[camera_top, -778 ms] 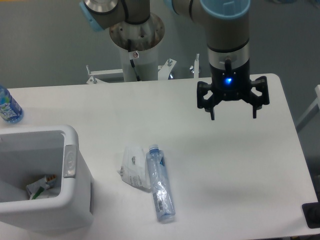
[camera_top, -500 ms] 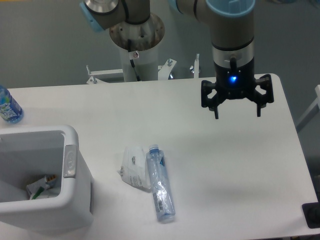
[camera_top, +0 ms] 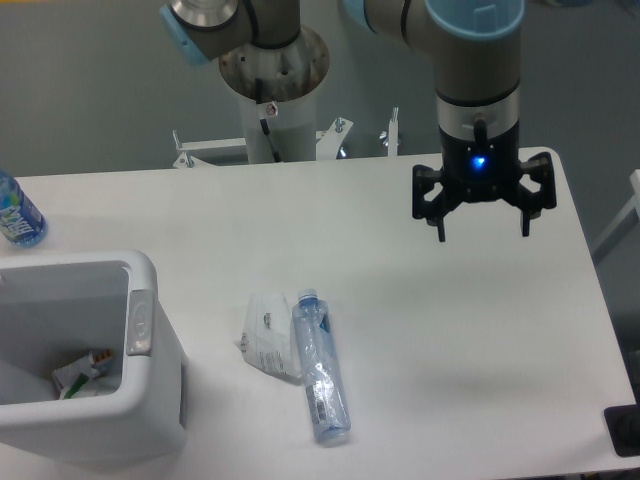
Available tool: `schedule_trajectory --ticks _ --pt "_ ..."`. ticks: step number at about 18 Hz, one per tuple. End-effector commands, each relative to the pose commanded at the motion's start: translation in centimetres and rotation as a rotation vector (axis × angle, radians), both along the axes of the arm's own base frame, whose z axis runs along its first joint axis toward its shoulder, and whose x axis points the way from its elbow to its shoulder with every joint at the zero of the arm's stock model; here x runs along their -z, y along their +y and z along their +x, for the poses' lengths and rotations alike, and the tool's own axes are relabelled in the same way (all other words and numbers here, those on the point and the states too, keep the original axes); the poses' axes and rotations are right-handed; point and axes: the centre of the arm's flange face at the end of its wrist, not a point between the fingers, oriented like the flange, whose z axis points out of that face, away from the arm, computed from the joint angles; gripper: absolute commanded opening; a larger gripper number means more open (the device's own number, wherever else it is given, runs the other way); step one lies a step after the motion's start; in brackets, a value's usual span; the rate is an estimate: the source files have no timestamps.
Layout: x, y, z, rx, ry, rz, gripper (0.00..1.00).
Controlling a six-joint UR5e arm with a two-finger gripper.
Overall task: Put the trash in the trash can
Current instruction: 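Move the open gripper down toward the crumpled white plastic bag, then lower the gripper onto the crumpled white plastic bag and close it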
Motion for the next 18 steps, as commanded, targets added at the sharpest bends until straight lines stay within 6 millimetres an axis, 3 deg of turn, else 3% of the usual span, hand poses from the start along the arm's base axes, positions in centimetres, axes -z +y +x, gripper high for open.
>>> schedule_trajectory --ticks 4,11,18 --pt "5.1 1.0 2.8 -0.02 -0.105 -0.022 1.0" --pt "12.8 5.1 8.6 0.058 -0.264 -0.061 1.0" --pt "17.8 7.7 11.9 0.049 -0.375 -0.068 1.0"
